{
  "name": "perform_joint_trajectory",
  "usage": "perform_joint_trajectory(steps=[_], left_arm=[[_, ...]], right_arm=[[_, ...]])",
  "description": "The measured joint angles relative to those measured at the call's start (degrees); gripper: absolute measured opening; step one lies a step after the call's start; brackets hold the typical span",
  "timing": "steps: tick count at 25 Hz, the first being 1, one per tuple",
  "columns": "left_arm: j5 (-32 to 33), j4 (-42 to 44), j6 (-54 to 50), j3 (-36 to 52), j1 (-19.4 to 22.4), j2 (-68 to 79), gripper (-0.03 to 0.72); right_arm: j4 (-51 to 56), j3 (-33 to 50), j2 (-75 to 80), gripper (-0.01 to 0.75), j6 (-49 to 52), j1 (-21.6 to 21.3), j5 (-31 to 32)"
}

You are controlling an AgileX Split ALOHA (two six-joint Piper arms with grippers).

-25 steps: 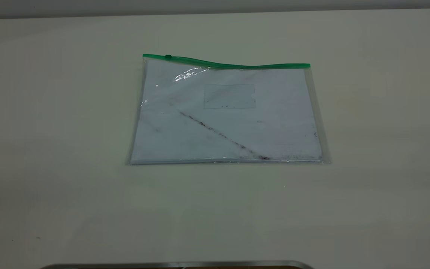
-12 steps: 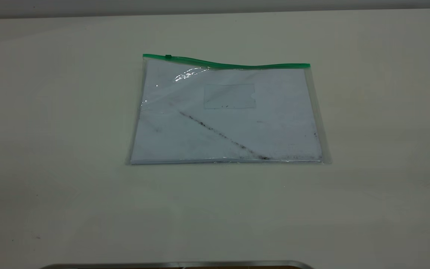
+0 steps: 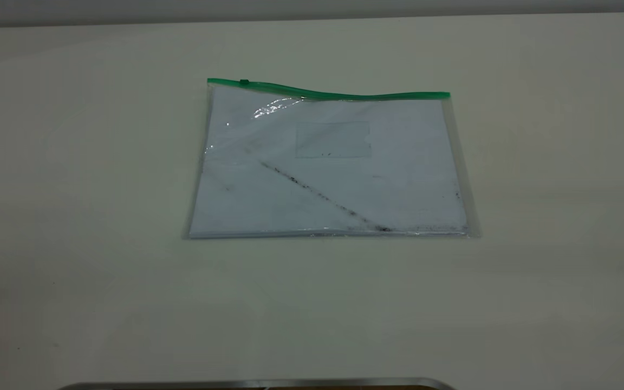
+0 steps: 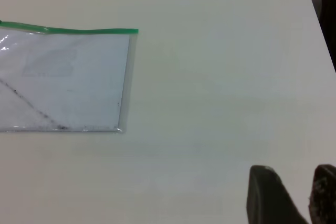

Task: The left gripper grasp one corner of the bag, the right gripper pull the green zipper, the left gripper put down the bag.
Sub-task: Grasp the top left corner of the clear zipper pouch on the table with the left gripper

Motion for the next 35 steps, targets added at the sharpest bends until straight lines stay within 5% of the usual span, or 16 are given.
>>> perform_joint_trajectory(steps=[22,30,35], left_arm=[[0.0,-0.06,-0.08,0.0,0.0,0.0,0.519],[-5.38,-3.72,-1.54,-1.62,0.05,9.89,0.519],[-11.61,-6.9,-1.37,-1.62,0.05,23.8,0.519]], right_arm=[[1.56,0.0,0.0,0.238,-1.27,0.0,-0.06],[12.58,-0.18,17.64,0.241,-15.98,0.0,-1.53],[21.29,-0.24,32.01,0.325,-28.39,0.0,-12.06]])
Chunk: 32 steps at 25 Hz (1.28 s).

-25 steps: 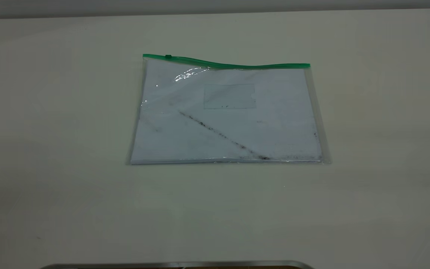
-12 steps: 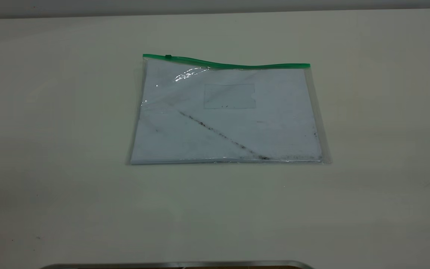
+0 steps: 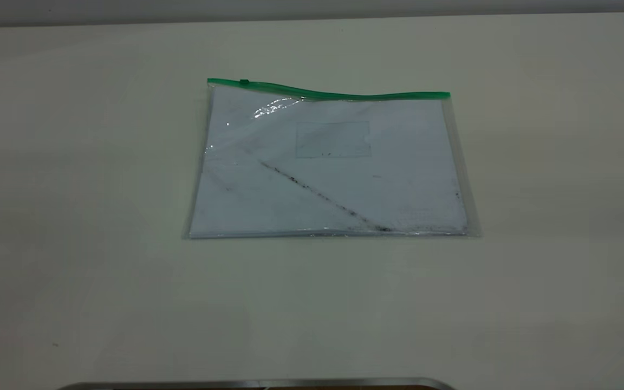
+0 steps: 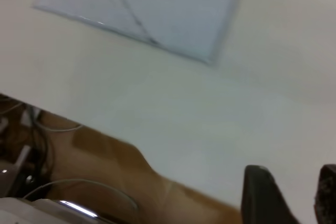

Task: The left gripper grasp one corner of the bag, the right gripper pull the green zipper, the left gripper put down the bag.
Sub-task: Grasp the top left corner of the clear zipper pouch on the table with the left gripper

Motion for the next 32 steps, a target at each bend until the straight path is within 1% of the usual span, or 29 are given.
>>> perform_joint_trajectory(steps=[5,7,9,13,17,19,23,26,29,32], left_arm=[[-7.12,-4.59,2.35,0.0,0.0,15.09,0.523],[-10.66,-7.13,5.61,0.0,0.0,20.66,0.535],[-14.02,-11.3,10.7,-0.22,0.0,26.86,0.55],[-18.46,-22.25,23.13,-4.18,0.0,40.27,0.56],[-23.0,-31.69,33.55,-12.03,0.0,54.65,0.561],[-24.09,-35.14,37.48,-16.58,0.0,61.79,0.561],[-24.46,-39.37,43.09,-26.84,0.0,76.94,0.563],[-22.58,-41.45,44.64,-35.49,0.0,87.85,0.563],[-20.06,-42.8,45.25,-43.95,0.0,97.64,0.563],[-19.33,-44.29,46.49,-51.94,0.0,105.97,0.563]], right_arm=[[10.6,-0.46,14.68,0.491,-14.38,0.0,-12.12],[15.89,-1.95,20.62,0.523,-19.24,0.0,-15.14],[21.51,-4.16,27.08,0.535,-23.76,0.0,-16.72],[32.84,-10.08,38.24,0.536,-34.73,0.0,-17.69],[41.69,-16.27,48.95,0.536,-43.71,0.14,-16.83],[44.23,-19.57,53.88,0.536,-46.14,1.25,-16.61],[45.44,-26.1,62.39,0.536,-48.24,6.61,-16.66],[45.62,-31.8,68.46,0.536,-48.25,10.72,-16.66],[45.62,-37.14,74.32,0.536,-46.83,12.81,-15.75],[46.52,-41.79,79.15,0.536,-46.04,13.9,-13.7]])
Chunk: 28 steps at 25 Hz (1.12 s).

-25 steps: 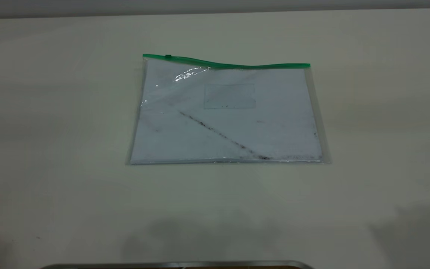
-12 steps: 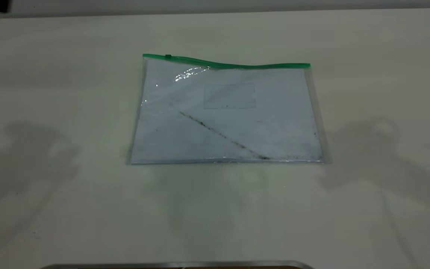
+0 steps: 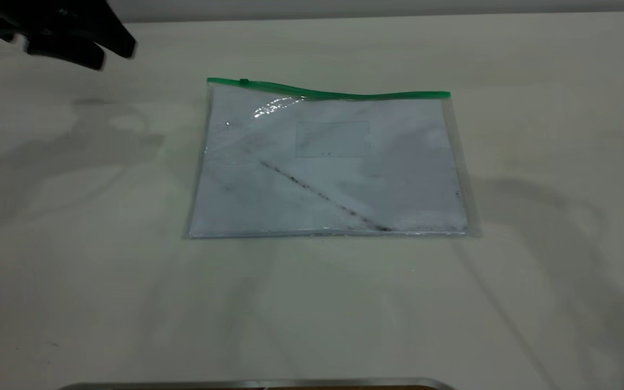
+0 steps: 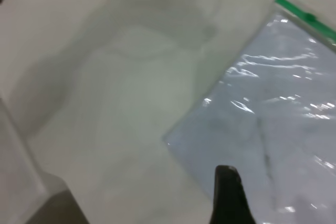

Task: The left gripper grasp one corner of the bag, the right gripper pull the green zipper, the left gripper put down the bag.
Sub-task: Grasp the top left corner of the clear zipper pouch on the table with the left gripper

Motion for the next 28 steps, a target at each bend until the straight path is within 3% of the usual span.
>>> perform_joint_trajectory(steps=[11,24,28], left_arm=[[7.92,-9.22,8.17,-19.61,-1.13,19.63,0.563],[4.68,-10.21,8.46,-23.53,-8.38,25.8,0.56],[4.26,-10.43,8.58,-23.53,-8.69,25.8,0.492]], right_arm=[[6.07,-4.84,6.08,0.536,0.07,0.63,1.84],[6.35,-4.84,6.15,0.536,0.07,0.63,1.84],[6.29,-4.84,6.15,0.536,0.07,0.63,1.84]])
